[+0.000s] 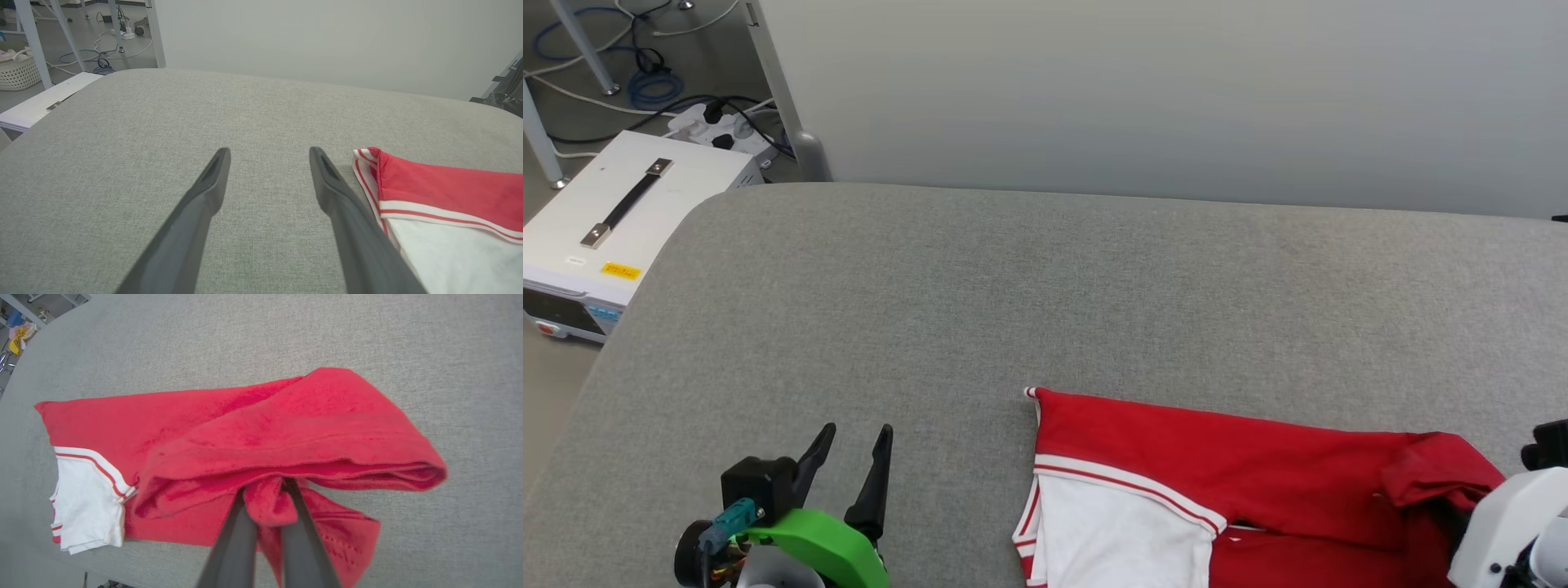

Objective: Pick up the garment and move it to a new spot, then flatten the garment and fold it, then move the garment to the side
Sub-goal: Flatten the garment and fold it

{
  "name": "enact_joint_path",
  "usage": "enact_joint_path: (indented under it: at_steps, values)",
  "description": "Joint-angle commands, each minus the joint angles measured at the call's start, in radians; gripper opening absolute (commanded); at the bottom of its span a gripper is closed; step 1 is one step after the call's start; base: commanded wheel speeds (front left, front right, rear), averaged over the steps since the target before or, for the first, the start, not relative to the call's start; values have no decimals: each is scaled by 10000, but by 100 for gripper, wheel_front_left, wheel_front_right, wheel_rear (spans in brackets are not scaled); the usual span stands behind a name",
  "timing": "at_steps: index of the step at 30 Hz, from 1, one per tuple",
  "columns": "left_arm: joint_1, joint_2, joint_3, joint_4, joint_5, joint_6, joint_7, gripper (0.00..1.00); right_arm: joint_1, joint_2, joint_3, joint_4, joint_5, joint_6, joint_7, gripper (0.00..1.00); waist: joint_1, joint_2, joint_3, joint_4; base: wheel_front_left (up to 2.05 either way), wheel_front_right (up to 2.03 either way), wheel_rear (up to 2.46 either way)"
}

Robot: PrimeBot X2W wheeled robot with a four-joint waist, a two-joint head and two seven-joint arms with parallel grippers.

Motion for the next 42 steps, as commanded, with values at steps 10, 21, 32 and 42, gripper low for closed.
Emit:
enact_joint_path:
  at_steps: [10, 21, 32, 42]
  values:
    - [308, -236, 138, 74, 45, -76, -58, 100, -143, 1631, 1306, -1268, -204, -6, 881, 0, 0, -1, -192, 378, 0, 0, 0]
    - [369, -257, 335, 150, 122, -170, -58, 100, -954, 2203, 2783, -228, 678, -6, 301, 0, 0, -1, -238, 800, 0, 0, 0]
    - [299, -334, 366, 337, 171, -275, -58, 100, -2531, 2207, 4328, 3175, 875, -6, -1971, 100, 0, -1, -80, 1242, 0, 0, 0]
    - [316, -269, 374, 352, 172, -262, -58, 100, -3180, 2207, 6127, 3456, 2771, -6, -2539, 100, 0, -1, -196, 1116, 0, 0, 0]
